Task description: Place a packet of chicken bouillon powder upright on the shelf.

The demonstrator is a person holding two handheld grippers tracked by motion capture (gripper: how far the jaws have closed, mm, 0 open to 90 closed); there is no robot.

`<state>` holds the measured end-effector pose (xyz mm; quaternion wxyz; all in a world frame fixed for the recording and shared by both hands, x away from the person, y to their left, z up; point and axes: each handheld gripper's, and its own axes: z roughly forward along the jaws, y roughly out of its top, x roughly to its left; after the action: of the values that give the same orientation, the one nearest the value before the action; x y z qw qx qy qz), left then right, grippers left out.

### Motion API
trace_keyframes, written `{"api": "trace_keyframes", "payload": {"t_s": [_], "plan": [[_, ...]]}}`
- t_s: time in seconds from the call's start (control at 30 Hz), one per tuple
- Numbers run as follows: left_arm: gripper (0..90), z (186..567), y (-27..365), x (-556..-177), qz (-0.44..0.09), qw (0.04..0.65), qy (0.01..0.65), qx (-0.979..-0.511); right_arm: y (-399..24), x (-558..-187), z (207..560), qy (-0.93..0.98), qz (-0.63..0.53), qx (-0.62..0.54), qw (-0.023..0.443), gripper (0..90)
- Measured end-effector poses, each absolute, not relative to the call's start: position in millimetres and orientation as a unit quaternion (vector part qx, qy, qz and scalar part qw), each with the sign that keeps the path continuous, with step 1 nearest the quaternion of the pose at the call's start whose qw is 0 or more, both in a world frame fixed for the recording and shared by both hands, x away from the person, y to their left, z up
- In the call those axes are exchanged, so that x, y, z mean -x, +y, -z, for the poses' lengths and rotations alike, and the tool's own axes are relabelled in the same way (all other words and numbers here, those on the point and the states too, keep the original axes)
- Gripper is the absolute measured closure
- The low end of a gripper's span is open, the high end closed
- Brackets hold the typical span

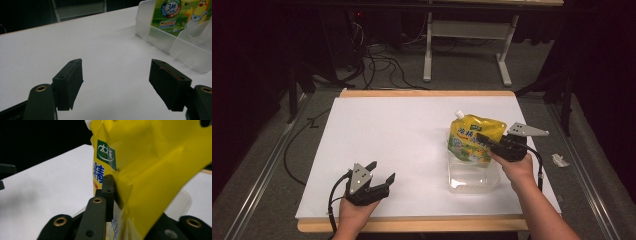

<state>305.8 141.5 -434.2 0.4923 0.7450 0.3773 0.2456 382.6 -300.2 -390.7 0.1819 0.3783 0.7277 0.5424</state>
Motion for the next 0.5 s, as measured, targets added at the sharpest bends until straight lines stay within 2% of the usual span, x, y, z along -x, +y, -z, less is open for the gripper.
{"api": "trace_keyframes", "payload": {"t_s": [0.03, 0.07, 0.27, 0.37, 0.43, 0.5], "plan": [[27.6, 434, 142, -306, -0.246, 0.492, 0.377, -0.745, -300, -383, 391, 0.728, -0.542, -0.378, 0.182, 83.3], [27.6, 434, 141, -306, -0.245, 0.493, 0.376, -0.745, -300, -383, 389, 0.73, -0.539, -0.377, 0.187, 74.6], [27.5, 434, 139, -306, -0.242, 0.494, 0.372, -0.748, -303, -382, 384, 0.725, -0.537, -0.388, 0.185, 51.0], [27.6, 434, 139, -305, -0.242, 0.493, 0.369, -0.75, -305, -381, 382, 0.722, -0.539, -0.39, 0.191, 37.3], [27.6, 434, 138, -305, -0.24, 0.493, 0.369, -0.75, -305, -380, 381, 0.718, -0.539, -0.392, 0.2, 24.9], [27.6, 434, 138, -305, -0.238, 0.494, 0.368, -0.751, -304, -380, 380, 0.718, -0.537, -0.392, 0.205, 17.1]]}}
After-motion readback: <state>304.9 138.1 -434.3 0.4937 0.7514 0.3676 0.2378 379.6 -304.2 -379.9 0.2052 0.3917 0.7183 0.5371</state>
